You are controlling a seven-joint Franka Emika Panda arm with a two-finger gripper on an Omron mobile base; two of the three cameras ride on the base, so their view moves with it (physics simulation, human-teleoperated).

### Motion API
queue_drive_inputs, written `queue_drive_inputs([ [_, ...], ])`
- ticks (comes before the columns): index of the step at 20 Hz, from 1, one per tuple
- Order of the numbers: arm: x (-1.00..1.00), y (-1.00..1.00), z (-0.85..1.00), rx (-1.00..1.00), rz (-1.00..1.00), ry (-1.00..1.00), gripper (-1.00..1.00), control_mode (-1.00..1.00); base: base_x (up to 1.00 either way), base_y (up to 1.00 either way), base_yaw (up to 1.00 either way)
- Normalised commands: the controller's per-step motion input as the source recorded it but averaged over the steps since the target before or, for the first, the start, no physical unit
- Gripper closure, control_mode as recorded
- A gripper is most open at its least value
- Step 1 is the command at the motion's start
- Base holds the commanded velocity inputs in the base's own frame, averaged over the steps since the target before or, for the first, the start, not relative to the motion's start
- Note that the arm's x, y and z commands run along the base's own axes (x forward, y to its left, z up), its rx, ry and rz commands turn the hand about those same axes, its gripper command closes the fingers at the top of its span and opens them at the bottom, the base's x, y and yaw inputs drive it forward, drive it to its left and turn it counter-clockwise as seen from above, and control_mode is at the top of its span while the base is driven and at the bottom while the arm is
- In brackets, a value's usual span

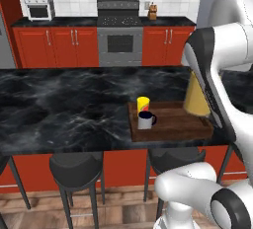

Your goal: There is a tray on the dining counter. Grab the cup, mug, and pitcher and place them on the tray. The pitcher may be placed next to the tray if it cannot fit the tray.

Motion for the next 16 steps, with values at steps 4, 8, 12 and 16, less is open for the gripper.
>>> queue_drive_inputs([
  [4,0.63,-0.37,-0.42,0.01,0.01,-0.01,1.0,-1.0,0.0,0.0,0.0],
  [8,0.61,-0.55,-0.51,0.0,0.0,-0.03,1.0,-1.0,0.0,0.0,0.0],
  [12,0.51,-0.29,-0.49,0.0,0.0,-0.01,1.0,-1.0,0.0,0.0,0.0],
  [16,0.37,-0.03,-0.39,0.0,0.01,0.0,1.0,-1.0,0.0,0.0,0.0],
])
